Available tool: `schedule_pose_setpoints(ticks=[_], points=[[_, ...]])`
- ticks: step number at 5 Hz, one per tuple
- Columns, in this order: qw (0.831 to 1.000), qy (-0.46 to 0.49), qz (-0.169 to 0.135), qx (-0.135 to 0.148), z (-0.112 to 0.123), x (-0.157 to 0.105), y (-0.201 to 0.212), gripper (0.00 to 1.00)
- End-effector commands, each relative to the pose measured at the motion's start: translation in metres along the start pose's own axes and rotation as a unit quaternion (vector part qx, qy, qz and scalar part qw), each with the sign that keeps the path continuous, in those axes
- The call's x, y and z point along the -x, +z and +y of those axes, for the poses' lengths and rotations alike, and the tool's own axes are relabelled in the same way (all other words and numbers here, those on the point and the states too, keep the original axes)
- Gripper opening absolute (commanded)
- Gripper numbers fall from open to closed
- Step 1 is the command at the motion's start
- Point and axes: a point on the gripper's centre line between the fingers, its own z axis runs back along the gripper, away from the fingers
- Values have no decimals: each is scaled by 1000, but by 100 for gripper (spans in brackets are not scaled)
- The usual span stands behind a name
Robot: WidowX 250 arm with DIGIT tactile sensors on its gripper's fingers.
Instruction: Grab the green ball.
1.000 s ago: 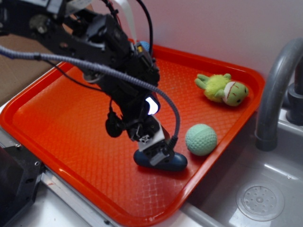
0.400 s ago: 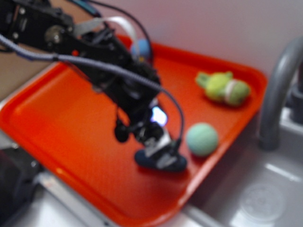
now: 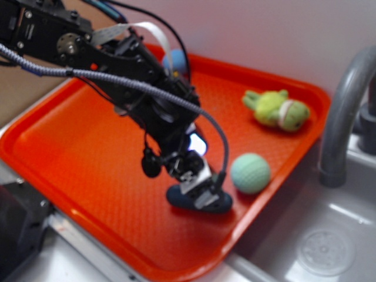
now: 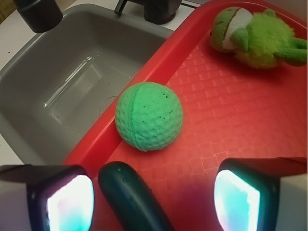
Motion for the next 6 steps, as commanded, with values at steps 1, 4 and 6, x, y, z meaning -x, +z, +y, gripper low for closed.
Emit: schedule_pose_setpoints(ticks=[1,4,6], points=[[999,-4,-36,-4,1,-30,-31,100],[998,-18,-47,26,-18,-39,-39,0],[999,-1,-30,-23,-12,-42,-5,0]])
